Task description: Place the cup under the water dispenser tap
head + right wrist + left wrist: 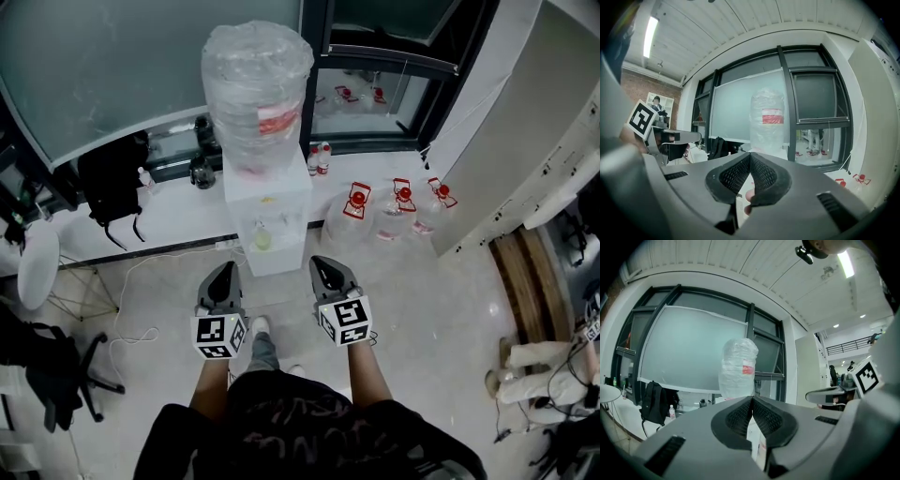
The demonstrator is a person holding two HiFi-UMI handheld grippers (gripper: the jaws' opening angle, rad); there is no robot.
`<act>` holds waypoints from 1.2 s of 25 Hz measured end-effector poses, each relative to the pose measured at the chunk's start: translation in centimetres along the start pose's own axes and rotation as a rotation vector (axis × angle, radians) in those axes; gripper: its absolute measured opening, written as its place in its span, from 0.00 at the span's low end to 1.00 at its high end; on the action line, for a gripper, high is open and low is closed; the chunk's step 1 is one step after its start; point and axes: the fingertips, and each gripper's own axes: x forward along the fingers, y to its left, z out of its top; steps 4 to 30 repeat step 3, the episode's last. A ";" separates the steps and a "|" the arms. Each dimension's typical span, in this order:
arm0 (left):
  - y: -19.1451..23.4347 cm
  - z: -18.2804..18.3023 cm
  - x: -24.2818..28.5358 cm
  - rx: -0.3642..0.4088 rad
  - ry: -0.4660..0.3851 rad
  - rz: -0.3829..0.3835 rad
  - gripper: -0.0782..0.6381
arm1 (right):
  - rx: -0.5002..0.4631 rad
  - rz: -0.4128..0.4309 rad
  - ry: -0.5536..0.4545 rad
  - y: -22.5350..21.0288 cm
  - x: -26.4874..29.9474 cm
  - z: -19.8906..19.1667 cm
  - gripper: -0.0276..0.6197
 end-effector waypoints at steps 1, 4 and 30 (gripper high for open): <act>0.2 0.1 -0.2 0.001 -0.003 0.003 0.13 | -0.001 0.001 -0.005 0.1 0.0 0.1 0.06; 0.6 0.4 -0.5 0.004 -0.008 0.010 0.13 | -0.006 0.004 -0.013 0.4 0.0 0.4 0.06; 0.6 0.4 -0.5 0.004 -0.008 0.010 0.13 | -0.006 0.004 -0.013 0.4 0.0 0.4 0.06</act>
